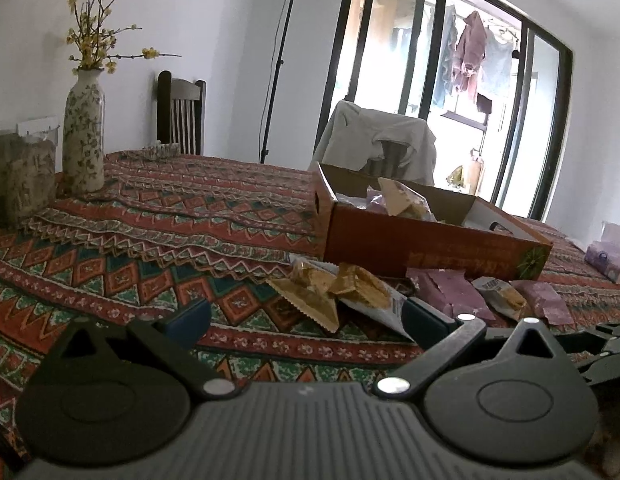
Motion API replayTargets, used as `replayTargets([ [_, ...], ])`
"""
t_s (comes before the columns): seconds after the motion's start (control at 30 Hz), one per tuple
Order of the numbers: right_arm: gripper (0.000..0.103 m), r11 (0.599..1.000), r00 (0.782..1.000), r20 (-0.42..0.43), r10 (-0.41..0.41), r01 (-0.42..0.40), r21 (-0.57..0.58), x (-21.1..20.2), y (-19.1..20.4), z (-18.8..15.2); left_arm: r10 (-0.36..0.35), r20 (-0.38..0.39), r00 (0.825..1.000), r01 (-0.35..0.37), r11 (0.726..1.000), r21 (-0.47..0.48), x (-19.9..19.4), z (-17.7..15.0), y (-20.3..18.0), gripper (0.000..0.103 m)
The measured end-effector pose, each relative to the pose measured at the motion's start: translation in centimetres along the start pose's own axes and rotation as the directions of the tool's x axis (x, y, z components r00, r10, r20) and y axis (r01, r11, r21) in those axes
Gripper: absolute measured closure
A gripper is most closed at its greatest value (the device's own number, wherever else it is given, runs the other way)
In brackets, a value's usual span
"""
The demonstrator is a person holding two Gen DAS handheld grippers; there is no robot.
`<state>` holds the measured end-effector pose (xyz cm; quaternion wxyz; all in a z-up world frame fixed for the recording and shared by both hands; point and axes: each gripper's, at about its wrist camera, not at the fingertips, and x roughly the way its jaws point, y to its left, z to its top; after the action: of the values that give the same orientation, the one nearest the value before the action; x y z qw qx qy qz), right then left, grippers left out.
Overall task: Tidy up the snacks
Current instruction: 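Grasp a white printed cracker packet with the right gripper, then grasp a white cracker packet with the left gripper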
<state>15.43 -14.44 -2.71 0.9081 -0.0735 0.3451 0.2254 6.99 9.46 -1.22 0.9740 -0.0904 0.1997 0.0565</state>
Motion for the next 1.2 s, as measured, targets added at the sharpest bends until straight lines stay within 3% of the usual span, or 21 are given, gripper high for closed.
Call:
replayTargets([
  [0.23,0.003,0.999,0.999,0.006,0.034,-0.034,-0.025,-0.4,0.1,-0.1,0.005,-0.007,1.000,-0.005,1.000,0.010,0.1,0.0,-0.2,0.000],
  [0.47,0.038,0.993,0.994,0.049,0.095,-0.091,-0.078,-1.4,0.8,-0.6,0.006,-0.028,1.000,-0.006,1.000,0.001,0.5,0.0,-0.1,0.000],
  [0.67,0.048,0.989,0.991,0.074,0.110,-0.102,-0.104,-2.2,1.1,-1.0,0.016,-0.033,0.999,-0.016,1.000,0.006,0.6,0.0,-0.2,0.000],
  [0.8,0.049,0.992,0.987,0.111,0.114,-0.107,-0.068,-2.8,0.2,-1.0,0.021,-0.039,0.999,-0.021,1.000,0.006,0.7,0.1,-0.2,0.000],
  [1.0,0.049,0.999,0.982,0.185,0.044,-0.044,-0.004,-3.7,-2.5,-0.4,0.033,-0.054,0.998,-0.032,0.999,0.010,0.9,0.1,-0.2,0.000],
  [1.2,0.049,0.992,0.961,0.249,-0.121,0.111,0.053,-3.7,-6.0,0.0,0.051,-0.078,0.996,-0.049,0.998,0.028,1.3,0.1,-0.6,0.000],
])
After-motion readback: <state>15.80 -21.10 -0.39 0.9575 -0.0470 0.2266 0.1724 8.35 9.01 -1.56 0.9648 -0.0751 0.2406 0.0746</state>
